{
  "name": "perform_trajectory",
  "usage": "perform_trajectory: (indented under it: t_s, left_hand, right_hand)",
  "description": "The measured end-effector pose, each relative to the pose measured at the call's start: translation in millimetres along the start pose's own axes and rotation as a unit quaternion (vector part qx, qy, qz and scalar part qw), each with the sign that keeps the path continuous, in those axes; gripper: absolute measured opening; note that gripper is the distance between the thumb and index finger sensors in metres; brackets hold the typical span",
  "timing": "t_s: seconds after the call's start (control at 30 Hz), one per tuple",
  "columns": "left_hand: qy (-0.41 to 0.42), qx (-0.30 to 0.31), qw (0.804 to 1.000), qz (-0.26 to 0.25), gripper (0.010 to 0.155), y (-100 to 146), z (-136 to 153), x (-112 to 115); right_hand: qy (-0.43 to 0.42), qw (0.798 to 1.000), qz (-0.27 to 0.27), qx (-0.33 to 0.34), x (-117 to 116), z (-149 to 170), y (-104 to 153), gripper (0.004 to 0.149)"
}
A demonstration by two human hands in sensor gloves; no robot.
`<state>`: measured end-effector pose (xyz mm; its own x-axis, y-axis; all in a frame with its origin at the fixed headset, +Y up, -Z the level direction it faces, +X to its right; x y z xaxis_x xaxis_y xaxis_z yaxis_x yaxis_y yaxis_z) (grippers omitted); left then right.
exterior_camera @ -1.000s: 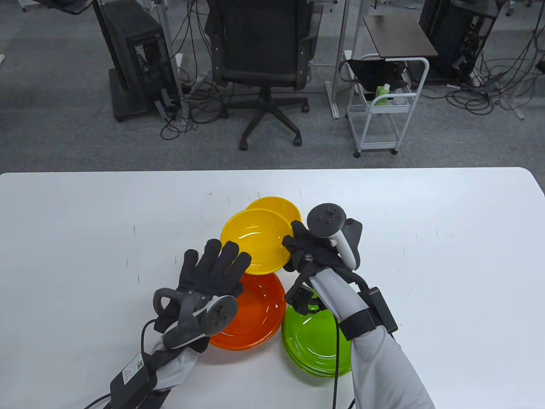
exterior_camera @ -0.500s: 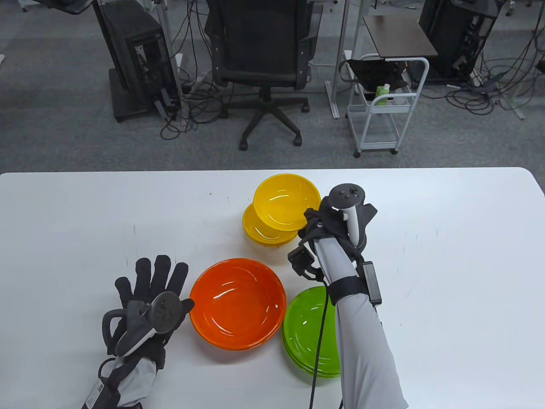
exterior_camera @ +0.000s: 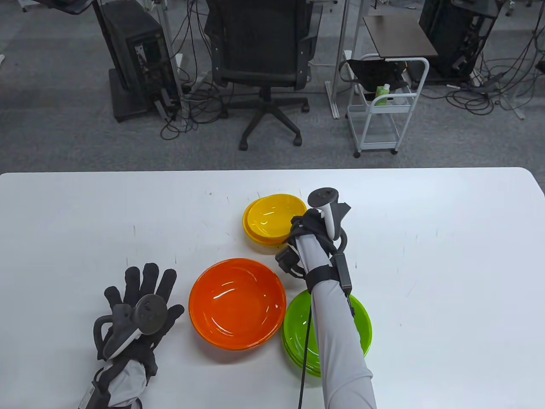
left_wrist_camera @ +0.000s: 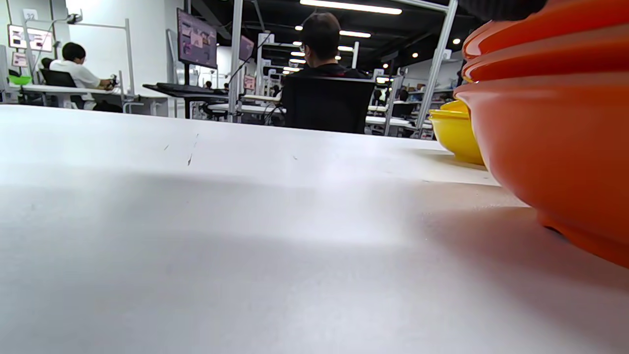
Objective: Nest bowls by color group
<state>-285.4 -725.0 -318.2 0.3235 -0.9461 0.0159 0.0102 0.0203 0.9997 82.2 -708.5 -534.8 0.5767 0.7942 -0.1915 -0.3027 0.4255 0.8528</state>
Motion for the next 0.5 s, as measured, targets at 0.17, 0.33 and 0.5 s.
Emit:
perform_trajectory:
  t_s: [0.17,0.33,0.5]
  left_hand:
    - [0.000,-0.005,1.000,0.005,0.078,-1.0,2.3,0.4]
    - [0.003,-0.011,1.000,0.011,0.078,-1.5,5.7,1.0]
    - [-0.006,-0.015,1.000,0.009,0.078,-0.7,5.3,0.9]
  right_hand:
    - [0.031,0.999,0.000,0.007,0.2,-5.8,1.5,0.070]
    - [0.058,0.998,0.008,0.003,1.5,-5.5,3.4,0.071]
    - [0.049,0.999,0.003,0.016,6.2,-1.1,7.2,0.071]
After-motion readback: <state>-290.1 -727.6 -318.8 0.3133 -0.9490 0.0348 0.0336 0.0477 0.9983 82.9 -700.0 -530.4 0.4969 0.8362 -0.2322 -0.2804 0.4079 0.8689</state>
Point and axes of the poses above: the tracker on the back of each hand, its own z axis roughly to the little-finger side, its own y axis roughly from the fingertips to the wrist, x = y × z, the point moved 1 cm from there along -y, roughly from the wrist to the fingertips, and after that the axes turned 12 degrees about y, right-handed, at the moved point
